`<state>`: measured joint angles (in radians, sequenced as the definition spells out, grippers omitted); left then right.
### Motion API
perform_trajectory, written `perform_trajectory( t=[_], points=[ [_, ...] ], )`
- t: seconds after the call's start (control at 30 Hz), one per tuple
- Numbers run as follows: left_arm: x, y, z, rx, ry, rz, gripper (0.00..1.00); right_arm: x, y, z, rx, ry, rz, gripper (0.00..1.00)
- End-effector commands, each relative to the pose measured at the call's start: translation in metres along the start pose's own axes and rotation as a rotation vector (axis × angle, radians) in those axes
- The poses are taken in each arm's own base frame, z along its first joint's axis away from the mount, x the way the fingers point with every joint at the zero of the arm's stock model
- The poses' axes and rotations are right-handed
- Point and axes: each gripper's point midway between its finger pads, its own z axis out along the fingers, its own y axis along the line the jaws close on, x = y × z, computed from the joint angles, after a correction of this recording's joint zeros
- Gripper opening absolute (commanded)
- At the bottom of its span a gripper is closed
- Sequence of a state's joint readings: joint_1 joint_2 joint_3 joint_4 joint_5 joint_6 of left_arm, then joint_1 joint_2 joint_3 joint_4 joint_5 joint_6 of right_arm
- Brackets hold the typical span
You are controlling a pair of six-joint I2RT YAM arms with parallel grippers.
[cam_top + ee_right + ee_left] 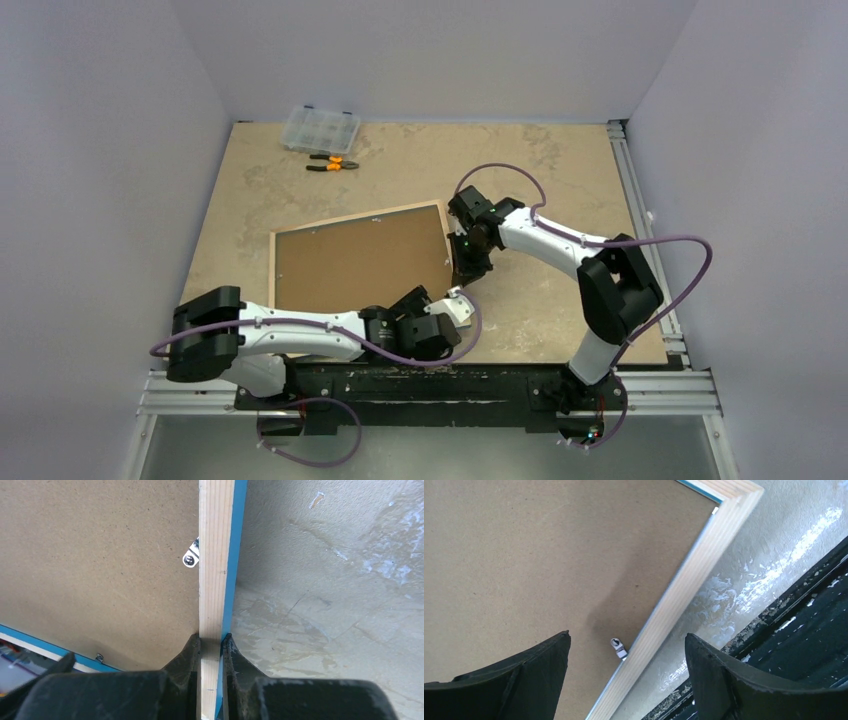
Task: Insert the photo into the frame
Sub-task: Turn over the photo frame at the center of the board.
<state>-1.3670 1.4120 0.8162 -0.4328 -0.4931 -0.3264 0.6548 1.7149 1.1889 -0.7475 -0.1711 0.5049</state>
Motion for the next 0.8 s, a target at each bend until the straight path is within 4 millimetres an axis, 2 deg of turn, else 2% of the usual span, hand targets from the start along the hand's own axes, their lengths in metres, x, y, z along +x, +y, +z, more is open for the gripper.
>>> perform_trajectory(
  t=[0.0, 0.1, 0.33, 0.57, 0.77],
  points=[
    [-0.028, 0.009, -0.016, -0.165, -0.069, 0.083, 0.85, -0.018, 0.038, -0.048, -0.175, -0.041, 0.025, 0.0],
    [-0.025, 0.019, -0.016, -0.272, -0.045, 0.1, 0.87, -0.021, 0.044, -0.06, -0.194, -0.047, 0.026, 0.0],
    [-0.022, 0.054, -0.025, -0.563, -0.001, 0.164, 0.86, -0.016, 0.057, -0.079, -0.265, -0.034, 0.026, 0.0],
    [-0.03, 0.079, -0.051, -0.757, 0.004, 0.15, 0.82, -0.009, 0.06, -0.081, -0.297, -0.018, 0.034, 0.0],
    [-0.035, 0.086, -0.065, -0.853, 0.007, 0.194, 0.75, -0.01, 0.069, -0.085, -0.362, -0.028, 0.027, 0.0]
  ],
)
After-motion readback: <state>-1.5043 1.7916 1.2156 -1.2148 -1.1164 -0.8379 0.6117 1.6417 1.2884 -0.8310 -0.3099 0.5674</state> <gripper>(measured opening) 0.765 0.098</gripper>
